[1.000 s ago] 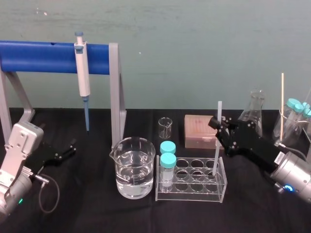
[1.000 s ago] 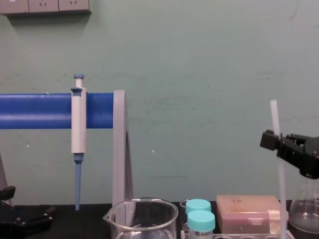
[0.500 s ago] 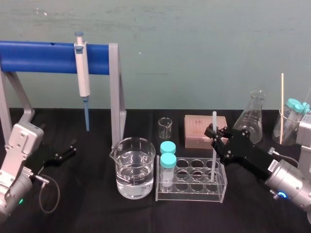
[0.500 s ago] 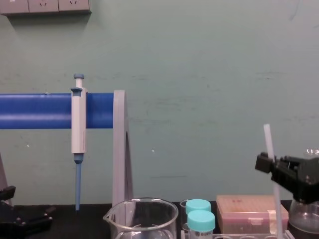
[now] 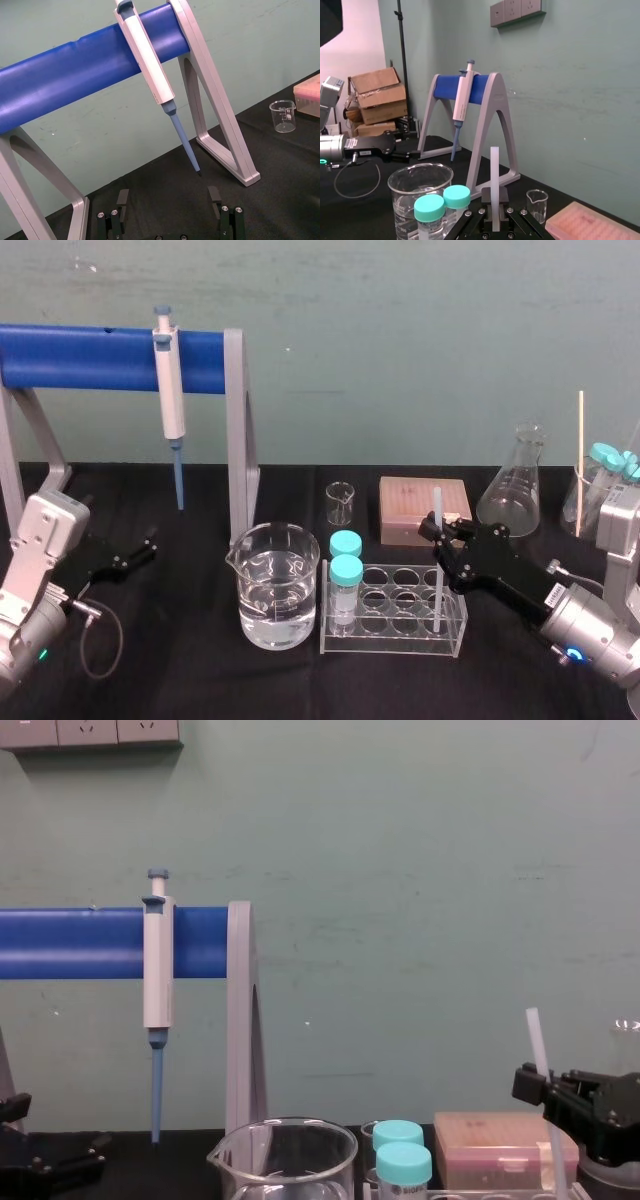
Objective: Pick up the stirring rod with one hand, then place it down.
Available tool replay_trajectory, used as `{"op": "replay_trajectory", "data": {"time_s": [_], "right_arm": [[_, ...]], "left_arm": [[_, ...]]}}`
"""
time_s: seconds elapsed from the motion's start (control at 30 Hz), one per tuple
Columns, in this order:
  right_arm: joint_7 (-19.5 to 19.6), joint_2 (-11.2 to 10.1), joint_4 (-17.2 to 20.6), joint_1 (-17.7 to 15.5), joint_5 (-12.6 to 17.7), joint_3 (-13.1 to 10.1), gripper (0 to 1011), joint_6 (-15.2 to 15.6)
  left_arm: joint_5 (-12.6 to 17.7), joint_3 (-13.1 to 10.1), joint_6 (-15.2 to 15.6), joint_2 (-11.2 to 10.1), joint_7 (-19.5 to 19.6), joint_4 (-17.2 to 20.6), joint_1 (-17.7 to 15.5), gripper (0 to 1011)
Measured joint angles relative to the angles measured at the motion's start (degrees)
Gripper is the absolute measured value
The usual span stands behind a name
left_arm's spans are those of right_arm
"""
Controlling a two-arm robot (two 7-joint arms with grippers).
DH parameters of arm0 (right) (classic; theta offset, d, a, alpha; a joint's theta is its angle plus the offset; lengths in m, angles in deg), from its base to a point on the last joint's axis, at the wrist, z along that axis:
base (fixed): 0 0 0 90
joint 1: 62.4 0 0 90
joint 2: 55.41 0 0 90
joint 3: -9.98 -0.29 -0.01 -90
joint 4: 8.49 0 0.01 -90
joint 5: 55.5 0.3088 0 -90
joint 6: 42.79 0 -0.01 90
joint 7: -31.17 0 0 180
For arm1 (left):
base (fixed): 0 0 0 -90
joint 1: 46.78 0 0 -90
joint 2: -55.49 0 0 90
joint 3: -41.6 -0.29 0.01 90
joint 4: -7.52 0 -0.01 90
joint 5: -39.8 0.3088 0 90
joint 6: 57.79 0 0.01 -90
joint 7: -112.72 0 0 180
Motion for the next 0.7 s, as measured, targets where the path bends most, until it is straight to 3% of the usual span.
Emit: {"op": "replay_trajectory", "data": {"time_s": [0.57,0.63,0.7], "right_arm": [[0.97,0.25,0.02,-0.57,-0.57,-0.21,72,0.43],[0.96,0.24,0.03,-0.56,-0.54,-0.20,86,0.43],[0.93,0.23,0.04,-0.56,-0.51,-0.20,161,0.43]], "left_arm": [[0.00,0.00,0.00,0.00,0.00,0.00,0.00,1000],[0.00,0.00,0.00,0.00,0.00,0.00,0.00,1000],[0.00,0.00,0.00,0.00,0.00,0.00,0.00,1000]]}}
